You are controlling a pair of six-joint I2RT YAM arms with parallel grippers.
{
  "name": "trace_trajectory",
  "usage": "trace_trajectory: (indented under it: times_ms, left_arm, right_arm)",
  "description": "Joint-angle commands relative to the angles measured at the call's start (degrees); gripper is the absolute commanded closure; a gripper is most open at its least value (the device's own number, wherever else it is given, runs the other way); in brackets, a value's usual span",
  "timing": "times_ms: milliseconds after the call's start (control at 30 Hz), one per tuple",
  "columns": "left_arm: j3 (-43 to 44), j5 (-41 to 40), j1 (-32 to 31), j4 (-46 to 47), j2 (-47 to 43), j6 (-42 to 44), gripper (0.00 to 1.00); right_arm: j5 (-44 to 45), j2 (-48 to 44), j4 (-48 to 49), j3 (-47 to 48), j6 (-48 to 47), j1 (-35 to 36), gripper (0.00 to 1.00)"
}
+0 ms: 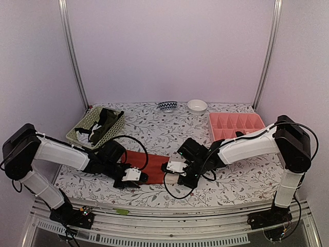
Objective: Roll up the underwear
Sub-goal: Pick up the underwear from the center of the board.
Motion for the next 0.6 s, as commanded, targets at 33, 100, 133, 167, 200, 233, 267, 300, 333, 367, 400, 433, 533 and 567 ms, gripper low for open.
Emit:
trace_trajectory:
  times_ms: [33, 100, 133, 167, 200, 233, 267, 300, 333, 367, 400, 433, 533, 567]
  left_arm:
    - [0.7, -1.6, -1.5, -2.2, 2.7, 1.6, 0.78]
    - [1.2, -2.0, -1.8, -3.0, 3.5, 1.8, 0.86]
    - [1.6, -2.3, -1.8, -3.6, 3.9, 1.7, 0.92]
    - [2.2, -2.5, -1.9, -4.1, 4.4, 1.5, 1.00]
    - [2.4, -2.7, -1.8, -4.6, 4.4, 1.2, 1.00]
    - [2.5, -2.8, -1.8, -5.0, 4.0, 1.0, 1.00]
    - [2.4, -2.6, -1.7, -5.5, 3.3, 1.0, 1.00]
    - [2.3, -2.0, -1.8, -6.3, 2.3, 1.3, 1.00]
    - [2.2, -1.2, -1.7, -7.5, 1.1, 1.4, 1.00]
    - [2.1, -0.2, -1.8, -8.4, -0.2, 1.6, 1.00]
    - [2.2, 1.4, -1.8, -9.4, -1.4, 1.6, 1.00]
    - [2.3, 2.2, -1.8, -10.1, -2.8, 1.5, 1.00]
    - [4.0, 3.6, -1.6, -12.1, -4.3, 0.7, 1.00]
    - [5.2, 3.7, -1.6, -12.9, -4.2, 0.5, 1.00]
  right_arm:
    - [0.9, 0.9, -0.4, 1.0, 0.9, 0.4, 1.00]
    - [1.0, 0.8, -0.5, 1.1, 1.1, 0.4, 1.00]
    - [1.0, 0.7, -0.4, 1.1, 1.1, 0.4, 1.00]
    - [1.1, 0.6, -0.4, 1.0, 1.0, 0.4, 1.00]
    - [1.0, 0.4, -0.4, 1.0, 1.1, 0.4, 1.00]
    - [1.0, 0.1, -0.4, 0.8, 1.1, 0.4, 1.00]
    - [1.1, -0.2, -0.5, 0.8, 1.2, 0.4, 1.00]
    - [0.9, -0.5, -0.7, 0.8, 1.2, 0.4, 1.00]
    - [0.5, -0.9, -1.0, 0.9, 1.3, 0.4, 1.00]
    - [-0.3, -1.4, -1.2, 1.0, 1.6, 0.4, 1.00]
    - [-1.1, -1.8, -1.5, 1.0, 1.9, 0.7, 1.00]
    - [-1.7, -2.4, -1.8, 1.0, 2.3, 0.9, 1.00]
    - [-2.9, -3.4, -1.8, 0.6, 3.2, 1.2, 1.00]
    - [-2.9, -3.7, -1.8, 0.5, 3.3, 1.1, 1.00]
